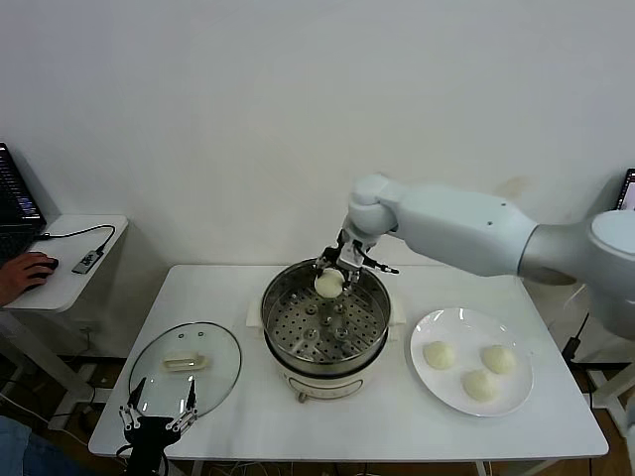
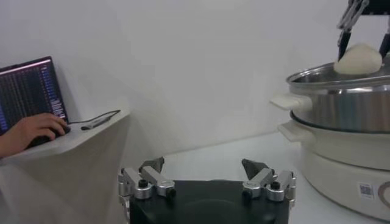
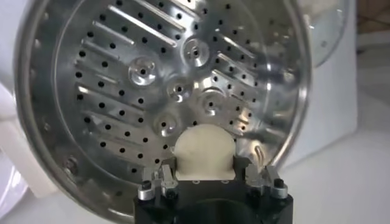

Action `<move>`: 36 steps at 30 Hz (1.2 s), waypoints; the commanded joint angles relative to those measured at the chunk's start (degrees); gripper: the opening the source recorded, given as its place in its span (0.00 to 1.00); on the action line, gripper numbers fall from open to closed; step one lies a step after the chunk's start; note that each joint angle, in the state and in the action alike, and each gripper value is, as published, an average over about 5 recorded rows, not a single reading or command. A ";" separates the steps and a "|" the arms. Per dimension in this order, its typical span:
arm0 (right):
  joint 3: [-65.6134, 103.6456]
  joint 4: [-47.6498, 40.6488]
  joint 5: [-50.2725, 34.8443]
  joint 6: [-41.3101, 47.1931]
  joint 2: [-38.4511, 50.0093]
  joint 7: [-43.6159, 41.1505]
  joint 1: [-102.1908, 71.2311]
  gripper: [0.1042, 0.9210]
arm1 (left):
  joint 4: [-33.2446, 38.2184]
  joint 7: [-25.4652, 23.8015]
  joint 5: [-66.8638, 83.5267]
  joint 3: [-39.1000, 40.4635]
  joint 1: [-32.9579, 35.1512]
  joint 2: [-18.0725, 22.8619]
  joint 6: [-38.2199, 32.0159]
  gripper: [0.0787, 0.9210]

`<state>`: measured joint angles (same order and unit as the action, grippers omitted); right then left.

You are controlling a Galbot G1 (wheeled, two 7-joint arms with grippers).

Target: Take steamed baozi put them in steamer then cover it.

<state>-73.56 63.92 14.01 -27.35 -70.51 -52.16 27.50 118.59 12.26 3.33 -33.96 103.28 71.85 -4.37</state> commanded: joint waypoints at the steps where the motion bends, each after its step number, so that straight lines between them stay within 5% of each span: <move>1: 1.25 -4.88 7.36 -4.55 -2.22 2.00 -3.11 0.59 | -0.01 -0.02 0.05 -0.02 -0.09 -0.03 -0.02 0.88; 9: 1.60 -5.01 5.95 -4.77 -3.06 2.82 -2.79 0.69 | -0.03 0.03 -0.19 0.17 -0.39 0.14 -0.02 0.88; 16: -0.91 4.65 -8.51 6.27 2.70 -1.59 5.04 0.87 | 0.14 0.19 -0.21 -0.08 -0.48 0.32 0.08 0.88; 24: -4.96 23.40 -26.63 38.19 18.54 -10.25 18.05 0.88 | 1.58 0.27 -0.14 -0.48 -0.10 0.13 0.65 0.88; 36: -12.63 39.01 -30.21 50.69 44.98 -8.13 24.48 0.88 | 3.31 0.98 1.26 -0.04 -1.06 -2.03 3.54 0.88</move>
<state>-81.61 90.29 -10.18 9.54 -43.76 -59.38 46.26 121.49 13.09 4.15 -33.96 102.13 70.20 -1.75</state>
